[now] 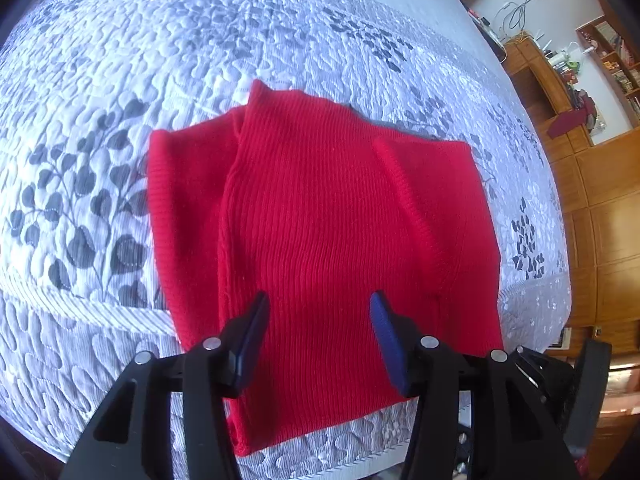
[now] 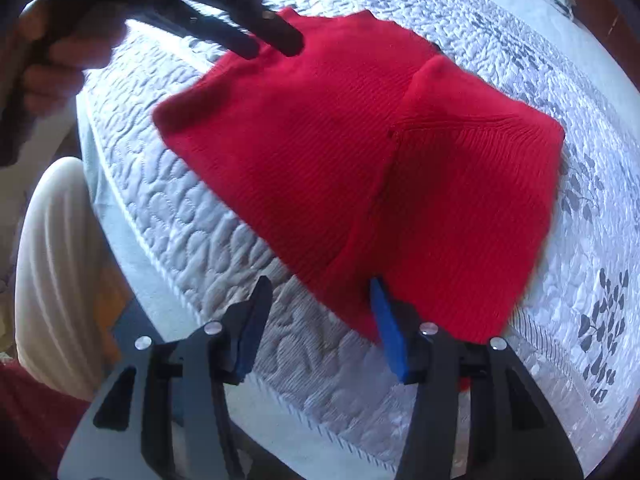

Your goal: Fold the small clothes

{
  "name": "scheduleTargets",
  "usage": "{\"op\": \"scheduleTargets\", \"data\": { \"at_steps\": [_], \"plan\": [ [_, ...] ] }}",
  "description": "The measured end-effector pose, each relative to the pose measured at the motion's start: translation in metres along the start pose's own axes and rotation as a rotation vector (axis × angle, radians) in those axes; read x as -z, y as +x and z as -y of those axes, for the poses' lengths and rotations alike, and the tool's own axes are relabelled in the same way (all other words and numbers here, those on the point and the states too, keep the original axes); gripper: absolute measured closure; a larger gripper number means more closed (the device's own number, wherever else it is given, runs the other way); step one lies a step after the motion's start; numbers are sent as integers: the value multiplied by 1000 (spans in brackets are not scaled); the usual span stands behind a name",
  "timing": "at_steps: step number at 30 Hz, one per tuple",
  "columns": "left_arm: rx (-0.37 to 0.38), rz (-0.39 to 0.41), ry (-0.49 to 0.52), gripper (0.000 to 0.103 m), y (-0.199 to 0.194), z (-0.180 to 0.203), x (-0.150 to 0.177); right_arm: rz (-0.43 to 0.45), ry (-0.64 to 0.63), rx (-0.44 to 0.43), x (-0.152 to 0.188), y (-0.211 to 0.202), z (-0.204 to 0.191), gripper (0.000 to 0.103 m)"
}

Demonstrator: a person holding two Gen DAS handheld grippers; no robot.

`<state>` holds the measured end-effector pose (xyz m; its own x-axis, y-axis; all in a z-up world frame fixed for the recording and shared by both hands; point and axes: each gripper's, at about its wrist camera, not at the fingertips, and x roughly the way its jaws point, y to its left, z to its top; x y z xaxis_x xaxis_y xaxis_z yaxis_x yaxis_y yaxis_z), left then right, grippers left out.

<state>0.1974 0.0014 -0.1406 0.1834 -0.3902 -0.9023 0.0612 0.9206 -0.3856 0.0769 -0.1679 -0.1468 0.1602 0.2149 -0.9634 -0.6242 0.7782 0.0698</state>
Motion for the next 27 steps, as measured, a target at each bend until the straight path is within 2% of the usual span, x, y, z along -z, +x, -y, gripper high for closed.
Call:
{"op": "scheduleTargets", "data": {
  "at_steps": [2,5,7,11,15,17,20,24,27],
  "plan": [
    [3,-11,0,50,2,0,2,2,8,0,0,0,6,62],
    [11,-23,-1,50,6,2,3,-1,32,-21,1,1,17,75],
    [23,-29,-1,50,8,6,2,1,64,-77,2,0,26,93],
    [57,-47,0,49,14,16,1,50,216,-267,5,-14,57,95],
    [153,-74,-29,49,21,31,-5,130,329,-413,10,-39,87,96],
    [219,-90,-58,49,28,41,-10,166,359,-446,11,-52,98,96],
    [322,-139,-119,47,47,57,-19,204,369,-444,11,-68,110,96],
    [409,-191,-249,47,78,63,-32,223,365,-458,11,-78,115,96],
    [452,-182,-318,47,90,64,-44,227,354,-460,16,-80,111,96]
  ]
}}
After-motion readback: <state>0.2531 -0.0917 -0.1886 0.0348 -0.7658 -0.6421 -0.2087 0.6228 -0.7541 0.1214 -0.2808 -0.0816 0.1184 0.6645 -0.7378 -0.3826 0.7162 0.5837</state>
